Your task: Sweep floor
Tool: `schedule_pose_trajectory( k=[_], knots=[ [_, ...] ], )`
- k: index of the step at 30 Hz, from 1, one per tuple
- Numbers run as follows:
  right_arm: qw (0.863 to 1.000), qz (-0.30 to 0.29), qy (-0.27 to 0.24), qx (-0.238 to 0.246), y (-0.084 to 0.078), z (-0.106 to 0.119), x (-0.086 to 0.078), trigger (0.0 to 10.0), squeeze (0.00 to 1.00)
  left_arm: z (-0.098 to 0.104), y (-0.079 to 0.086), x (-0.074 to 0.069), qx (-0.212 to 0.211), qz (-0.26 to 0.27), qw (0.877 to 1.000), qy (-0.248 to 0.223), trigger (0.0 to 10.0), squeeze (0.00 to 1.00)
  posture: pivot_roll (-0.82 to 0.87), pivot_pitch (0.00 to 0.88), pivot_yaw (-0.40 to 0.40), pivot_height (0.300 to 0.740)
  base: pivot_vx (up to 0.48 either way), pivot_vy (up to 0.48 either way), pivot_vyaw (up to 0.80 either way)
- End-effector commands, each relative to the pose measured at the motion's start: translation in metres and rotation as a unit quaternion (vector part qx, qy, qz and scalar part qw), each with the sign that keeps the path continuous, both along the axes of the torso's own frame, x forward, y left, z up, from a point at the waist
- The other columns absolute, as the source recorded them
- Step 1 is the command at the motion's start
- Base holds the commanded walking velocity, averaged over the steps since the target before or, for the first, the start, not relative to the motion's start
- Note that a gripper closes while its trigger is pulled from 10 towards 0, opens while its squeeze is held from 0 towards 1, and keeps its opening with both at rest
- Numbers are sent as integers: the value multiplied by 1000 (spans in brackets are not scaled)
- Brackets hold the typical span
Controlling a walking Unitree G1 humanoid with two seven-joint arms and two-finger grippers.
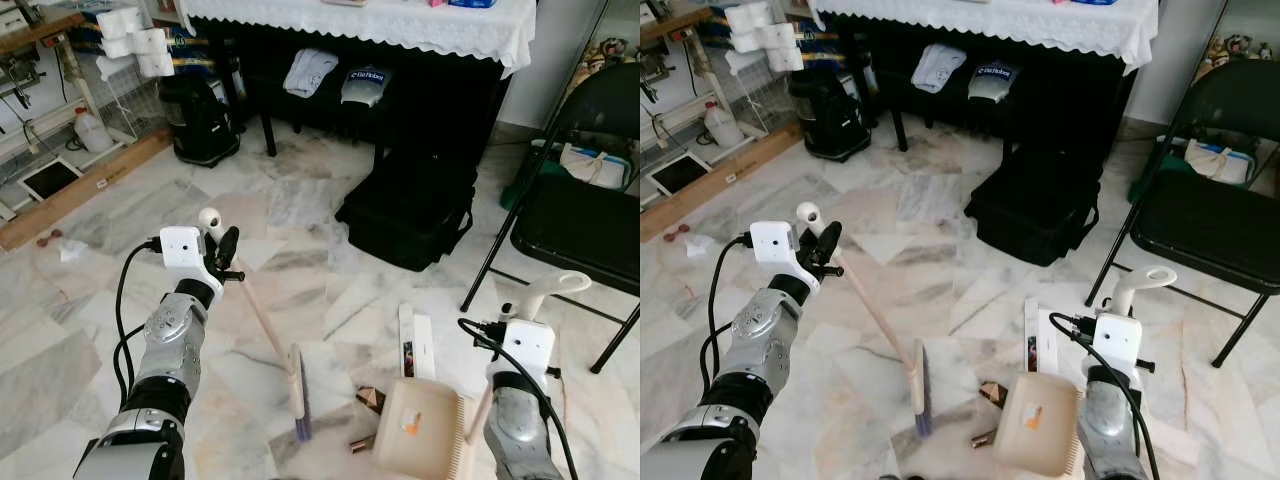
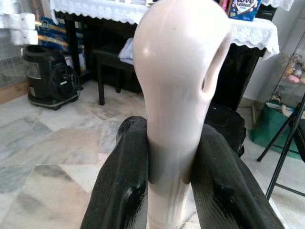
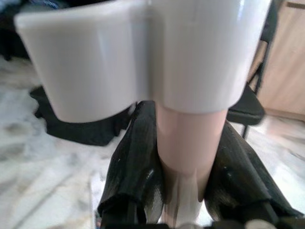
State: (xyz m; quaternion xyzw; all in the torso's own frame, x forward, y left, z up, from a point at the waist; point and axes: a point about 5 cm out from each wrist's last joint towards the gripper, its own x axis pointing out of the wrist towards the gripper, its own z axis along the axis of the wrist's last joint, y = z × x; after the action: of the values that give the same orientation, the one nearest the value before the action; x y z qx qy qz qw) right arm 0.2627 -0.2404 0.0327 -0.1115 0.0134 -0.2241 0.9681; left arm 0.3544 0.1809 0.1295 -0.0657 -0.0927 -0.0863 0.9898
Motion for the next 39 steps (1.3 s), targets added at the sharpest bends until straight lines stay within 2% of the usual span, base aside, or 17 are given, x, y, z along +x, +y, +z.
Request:
schedule_pose_trajectory(
  k=[1,5,10,14,21,24,39],
  knots=[
    [1000,-5,-6,-12,-4,4,-1,10000,0,9,5,0,7,3,1000,-22,10000,0,17,171,94,740,0,0,0],
    [999,-24,-7,-31,-12,6,-8,10000,0,9,4,-1,7,1,1000,-22,10000,0,9,180,93,740,0,0,0],
    [996,-55,-29,-65,-30,21,-18,10000,0,8,1,-1,5,-4,1000,-23,10000,0,-7,182,92,740,0,0,0],
    [993,-76,-47,-72,-36,28,-22,10000,0,8,-1,-1,5,-5,1000,-24,10000,0,-9,178,91,740,0,0,0],
    [992,-71,-81,-68,-29,48,-10,10000,0,10,-2,0,5,-8,1000,-25,10000,0,-13,158,89,740,0,0,0],
    [992,-72,-78,-66,-27,48,-10,10000,0,11,-3,1,4,-8,1000,-26,10000,0,-12,155,86,740,0,0,0],
    [995,-67,-36,-58,-19,30,-33,10000,0,13,1,1,7,-5,1000,-30,10000,0,-8,164,90,740,0,0,0]
  ],
)
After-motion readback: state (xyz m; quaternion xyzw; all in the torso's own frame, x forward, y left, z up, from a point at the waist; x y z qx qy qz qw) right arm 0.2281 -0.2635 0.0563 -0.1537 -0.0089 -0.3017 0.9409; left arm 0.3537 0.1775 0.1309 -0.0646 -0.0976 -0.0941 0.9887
